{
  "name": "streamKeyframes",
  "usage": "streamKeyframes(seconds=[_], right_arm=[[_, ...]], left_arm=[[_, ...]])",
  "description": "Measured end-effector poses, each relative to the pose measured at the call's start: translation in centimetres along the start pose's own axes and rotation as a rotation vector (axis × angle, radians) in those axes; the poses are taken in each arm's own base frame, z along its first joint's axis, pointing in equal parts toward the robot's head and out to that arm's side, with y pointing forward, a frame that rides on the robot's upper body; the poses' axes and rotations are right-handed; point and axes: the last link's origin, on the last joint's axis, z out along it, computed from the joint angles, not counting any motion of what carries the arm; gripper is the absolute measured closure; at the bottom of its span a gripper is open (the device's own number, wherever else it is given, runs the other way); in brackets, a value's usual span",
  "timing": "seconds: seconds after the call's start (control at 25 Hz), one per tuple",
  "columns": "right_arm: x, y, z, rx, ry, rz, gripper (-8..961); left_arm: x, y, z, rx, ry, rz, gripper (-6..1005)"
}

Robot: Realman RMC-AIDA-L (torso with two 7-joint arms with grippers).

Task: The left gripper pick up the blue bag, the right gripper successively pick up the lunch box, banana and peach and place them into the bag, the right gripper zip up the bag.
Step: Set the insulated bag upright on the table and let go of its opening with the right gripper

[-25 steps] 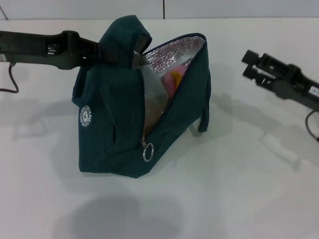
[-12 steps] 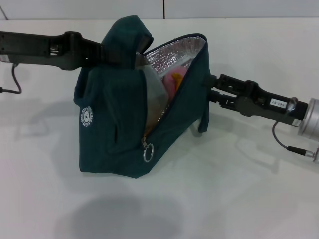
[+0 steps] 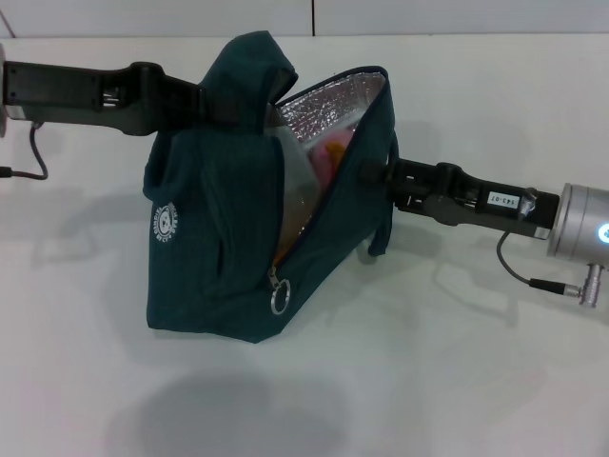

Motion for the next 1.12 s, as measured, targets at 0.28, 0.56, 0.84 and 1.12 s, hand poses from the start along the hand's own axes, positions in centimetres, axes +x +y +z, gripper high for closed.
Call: streamKeyframes(seconds=[0.28,0.56,0.84,1.12], right_arm=[[-0.1,-0.1,-0.2,0.004,-0.010,-0.051,318],[-0.1,0.0,-0.2,-0.004,-0.011,-0.075,645],[-0.1,0.6,-0.5,-0.040,-0.014,-0.146,747],[-1.4,2.4,-4.2,-0.140,-0.085,-0.240,778]], left_arm=[[0.0,0.0,0.0,0.001,-0.001,0.004,963],[0.0,0.0,0.0,0.001,-0.001,0.006,963],[0.1,0.1,0.1,-0.001,-0.002,0.008,963],[0.9,0.7,1.6,-0.040,-0.025,0.009,963]])
